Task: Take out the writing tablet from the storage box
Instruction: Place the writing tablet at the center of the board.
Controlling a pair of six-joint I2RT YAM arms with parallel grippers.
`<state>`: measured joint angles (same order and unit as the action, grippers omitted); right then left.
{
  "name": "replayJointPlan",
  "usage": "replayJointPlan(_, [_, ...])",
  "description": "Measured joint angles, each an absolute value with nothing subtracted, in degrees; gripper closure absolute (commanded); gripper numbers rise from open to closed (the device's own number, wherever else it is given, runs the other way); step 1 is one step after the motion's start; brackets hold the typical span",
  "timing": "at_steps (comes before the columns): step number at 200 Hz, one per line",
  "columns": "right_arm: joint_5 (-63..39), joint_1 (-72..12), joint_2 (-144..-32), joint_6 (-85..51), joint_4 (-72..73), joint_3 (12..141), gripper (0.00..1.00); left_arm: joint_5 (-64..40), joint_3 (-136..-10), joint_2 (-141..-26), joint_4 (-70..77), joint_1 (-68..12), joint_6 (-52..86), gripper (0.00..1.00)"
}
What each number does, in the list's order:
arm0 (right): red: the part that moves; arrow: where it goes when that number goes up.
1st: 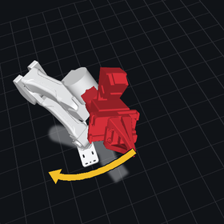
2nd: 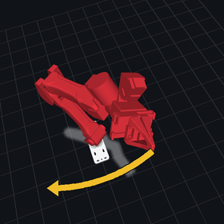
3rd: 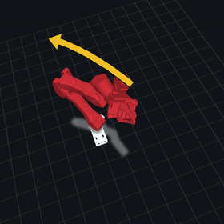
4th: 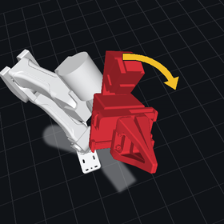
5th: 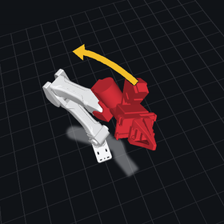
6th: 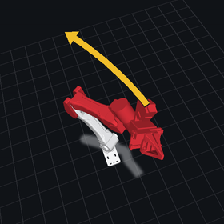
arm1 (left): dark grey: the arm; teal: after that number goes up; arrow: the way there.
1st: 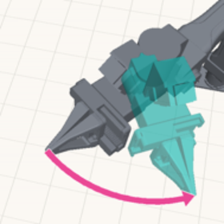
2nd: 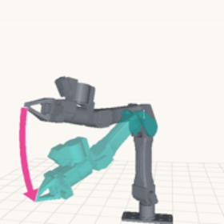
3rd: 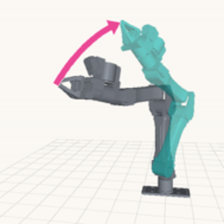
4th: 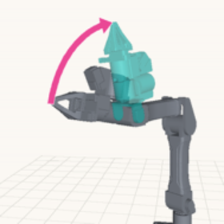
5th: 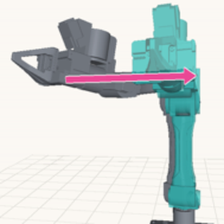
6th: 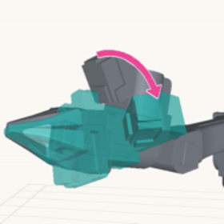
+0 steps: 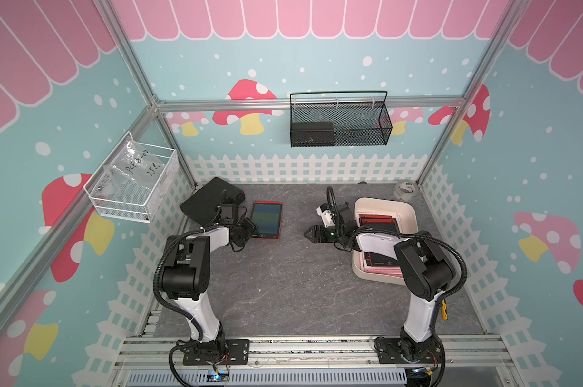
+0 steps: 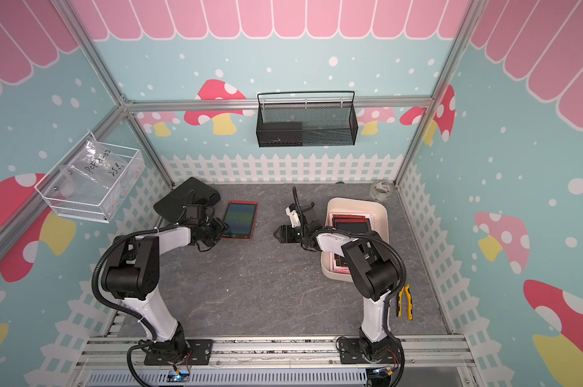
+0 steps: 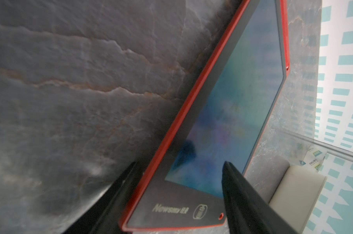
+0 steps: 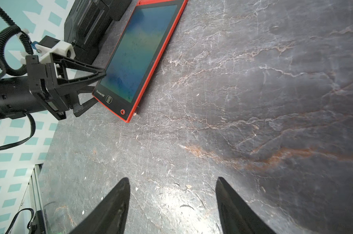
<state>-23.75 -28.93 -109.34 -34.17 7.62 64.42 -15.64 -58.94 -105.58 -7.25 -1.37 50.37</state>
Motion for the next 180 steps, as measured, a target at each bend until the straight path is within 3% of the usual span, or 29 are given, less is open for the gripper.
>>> replayJointPlan(63, [-22.87,-28.93,-110.48,-32.75,5.02,66.52,0.3,-11.88,-60.82,-103.77,-16.67,-2.5,46.13,0.15])
replayJointPlan(84, [-22.35,-28.93,-110.5,-32.34,3.9,67.18,0.3,-11.57,-60.8,-103.26,-18.52,-2.5,45.58,0.21])
replayJointPlan(120, [-21.34,-28.93,-110.5,-31.53,2.68,67.83,0.3,-11.55,-58.59,-101.12,-19.73,-3.05,44.84,0.2])
replayJointPlan(180, [-15.99,-28.21,-104.12,-27.62,-4.78,68.1,0.31,-6.94,-52.25,-77.89,-23.4,-7.79,43.99,0.2])
